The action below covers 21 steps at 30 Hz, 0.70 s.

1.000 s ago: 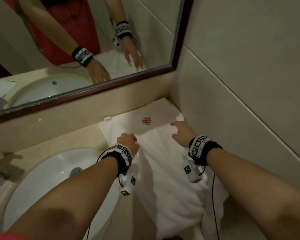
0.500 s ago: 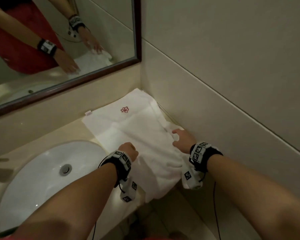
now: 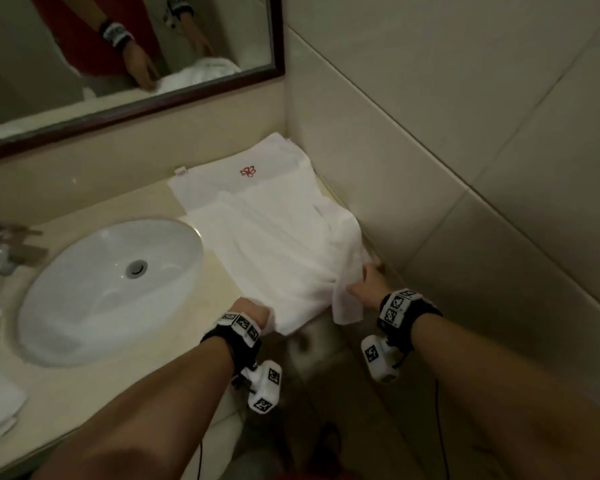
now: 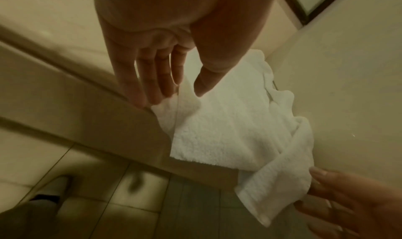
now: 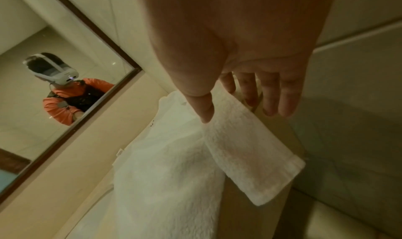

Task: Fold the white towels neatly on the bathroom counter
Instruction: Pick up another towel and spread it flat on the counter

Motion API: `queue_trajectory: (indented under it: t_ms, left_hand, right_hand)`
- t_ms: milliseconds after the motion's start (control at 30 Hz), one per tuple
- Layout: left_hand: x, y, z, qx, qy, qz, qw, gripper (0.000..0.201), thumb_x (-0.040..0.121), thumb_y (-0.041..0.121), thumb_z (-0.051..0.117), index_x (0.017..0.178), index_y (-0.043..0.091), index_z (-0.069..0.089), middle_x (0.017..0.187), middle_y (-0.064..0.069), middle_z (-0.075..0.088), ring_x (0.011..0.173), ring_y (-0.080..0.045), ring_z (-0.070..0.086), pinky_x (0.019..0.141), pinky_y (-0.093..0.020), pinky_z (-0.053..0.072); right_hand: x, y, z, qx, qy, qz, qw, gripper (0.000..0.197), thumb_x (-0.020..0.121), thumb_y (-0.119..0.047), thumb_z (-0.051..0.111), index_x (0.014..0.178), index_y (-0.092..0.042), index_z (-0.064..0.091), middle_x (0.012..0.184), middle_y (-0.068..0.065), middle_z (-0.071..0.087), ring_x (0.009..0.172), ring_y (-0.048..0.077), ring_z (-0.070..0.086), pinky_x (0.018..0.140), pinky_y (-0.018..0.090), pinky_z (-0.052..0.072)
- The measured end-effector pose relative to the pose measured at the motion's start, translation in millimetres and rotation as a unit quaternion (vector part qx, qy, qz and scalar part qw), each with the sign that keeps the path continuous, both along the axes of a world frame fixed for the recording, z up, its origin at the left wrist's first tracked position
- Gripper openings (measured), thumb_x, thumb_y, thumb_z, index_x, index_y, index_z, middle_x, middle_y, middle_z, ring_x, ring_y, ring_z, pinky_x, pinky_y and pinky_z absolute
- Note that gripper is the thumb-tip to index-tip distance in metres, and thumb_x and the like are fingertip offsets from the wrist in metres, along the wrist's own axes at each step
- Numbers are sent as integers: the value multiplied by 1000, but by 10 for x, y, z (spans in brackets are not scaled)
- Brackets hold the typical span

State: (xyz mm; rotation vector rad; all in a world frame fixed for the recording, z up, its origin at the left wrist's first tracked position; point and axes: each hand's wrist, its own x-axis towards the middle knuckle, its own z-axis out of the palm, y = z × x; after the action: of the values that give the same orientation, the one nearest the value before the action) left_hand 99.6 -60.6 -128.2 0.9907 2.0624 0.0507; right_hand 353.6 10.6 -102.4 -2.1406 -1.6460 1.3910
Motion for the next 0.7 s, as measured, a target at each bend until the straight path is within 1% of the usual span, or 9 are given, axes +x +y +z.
queue_trajectory:
  t_ms: [33,100,233,333,367,467,533,600,700]
  left_hand:
    - [11,-64,-11,-8,4,-3,1000,31,94,22,57,118,4,65,113,-13,64,102,-24,61,78,-25,44]
    - [24,-149,7,-23,20,-17,999,36,95,22,55,124,2,62,125,-14,63,115,-26,59,80,-23,44]
    - [97,-206,65,-28,56,-53,997,35,92,24,59,118,2,66,121,-16,65,112,-30,61,76,-24,43]
    - [174,-221,132,35,-26,57,997,38,94,31,57,127,15,61,132,-11,59,121,-28,57,93,-26,45]
    - [195,-238,172,47,-46,62,996,37,94,36,55,128,21,60,133,-7,58,122,-26,56,98,-28,44]
    - [307,-292,148,51,-33,63,996,35,93,45,52,119,25,64,123,-1,65,116,-22,60,98,-31,47]
    - [360,-283,159,41,-35,93,994,33,90,47,52,111,24,64,113,0,67,110,-21,63,90,-27,48]
    - [372,-279,66,38,-72,90,993,30,87,47,56,103,23,65,104,2,69,103,-21,66,79,-24,47]
    - [390,-248,-15,5,-157,195,968,36,85,38,67,115,19,61,116,-3,67,105,-24,63,87,-28,51]
  right_hand:
    - [8,-22,-45,-1,15,-16,1000,62,81,-24,69,135,-14,41,130,13,55,114,33,56,96,46,49]
    - [-2,-52,-73,-4,43,-51,998,64,82,-22,70,137,-12,39,132,13,54,117,33,54,99,45,47]
    - [-39,-25,-118,8,103,-121,987,74,85,-16,72,143,-7,27,142,15,45,127,34,46,99,38,40]
    - [-93,13,-119,-7,121,-147,982,77,84,-15,73,144,-6,26,145,15,41,131,33,43,102,38,37]
    - [-113,16,-124,-10,112,-148,983,78,83,-15,74,144,-5,26,145,15,41,131,33,43,103,39,37]
    - [-168,14,-127,-3,105,-144,984,79,80,-10,75,144,-5,30,143,15,45,129,32,46,104,36,39]
    - [-222,-4,-97,-2,108,-138,985,71,81,-6,73,141,-4,37,137,14,51,126,31,49,98,31,41]
    - [-261,-48,-77,-13,112,-129,985,58,82,-8,69,136,-4,46,130,15,56,120,33,53,97,33,45]
    - [-245,-113,-101,-46,156,-145,976,40,82,-8,62,121,-1,58,115,17,63,107,36,60,94,48,51]
